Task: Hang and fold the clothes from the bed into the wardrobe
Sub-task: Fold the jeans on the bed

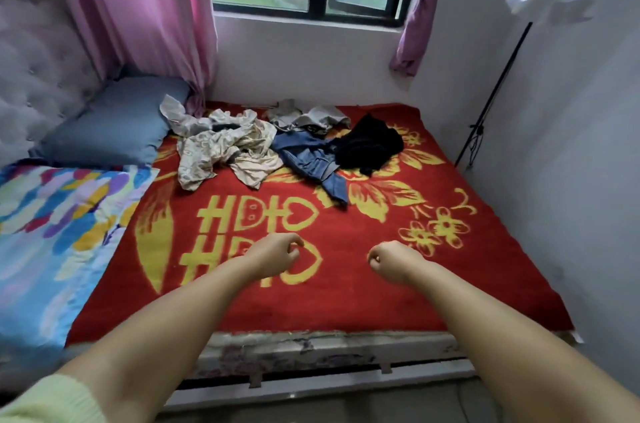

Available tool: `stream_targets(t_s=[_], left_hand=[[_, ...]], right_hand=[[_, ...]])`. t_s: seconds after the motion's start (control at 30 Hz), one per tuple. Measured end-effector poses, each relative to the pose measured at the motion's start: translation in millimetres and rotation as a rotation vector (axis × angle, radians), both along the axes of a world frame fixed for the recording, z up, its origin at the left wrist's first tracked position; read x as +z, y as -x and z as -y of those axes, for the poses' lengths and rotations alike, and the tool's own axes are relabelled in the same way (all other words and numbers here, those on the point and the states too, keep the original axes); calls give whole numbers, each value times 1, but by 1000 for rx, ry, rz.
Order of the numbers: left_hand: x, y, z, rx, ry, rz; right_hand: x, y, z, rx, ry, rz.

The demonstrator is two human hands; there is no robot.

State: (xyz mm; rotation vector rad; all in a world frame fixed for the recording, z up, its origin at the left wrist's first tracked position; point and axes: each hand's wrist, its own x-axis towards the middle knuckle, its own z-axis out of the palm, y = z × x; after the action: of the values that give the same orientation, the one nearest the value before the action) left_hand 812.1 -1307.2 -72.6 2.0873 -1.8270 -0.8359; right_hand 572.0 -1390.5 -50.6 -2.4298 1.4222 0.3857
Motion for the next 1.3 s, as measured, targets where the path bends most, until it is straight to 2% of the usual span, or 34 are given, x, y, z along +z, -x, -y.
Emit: stream_targets(t_s=[0.2,0.33,0.43,0.6,0.77,0.97,1.07,1.13,1.23,1.3], left_hand=[[-18,-23,117,-58,-50,63],[-46,-23,169,-134,-108,109],[-67,-29,215,-111,-141,110],[-119,-38,290,-12,-277,77],[-187,-46,358,19,-248,176],[-271,-78,448,79,-141,280],[-301,-97,494,98,-41,339],[-317,-111,521,64,51,394],[-346,-134,565,-24,138,566],[-359,-147,589,-49,130,645]], right_hand=[[-18,-12,100,-111,-36,50],[-54,-12,153,-128,-129,-3],[-86,-24,206,-126,-171,12],[-159,-52,290,-102,-282,52],[-245,-84,360,-87,-296,110],[-358,-132,415,-30,-99,221],[-397,-131,422,69,87,279],[-416,-125,421,130,270,363],[-433,-127,425,132,329,420],[-438,-129,422,125,337,438]])
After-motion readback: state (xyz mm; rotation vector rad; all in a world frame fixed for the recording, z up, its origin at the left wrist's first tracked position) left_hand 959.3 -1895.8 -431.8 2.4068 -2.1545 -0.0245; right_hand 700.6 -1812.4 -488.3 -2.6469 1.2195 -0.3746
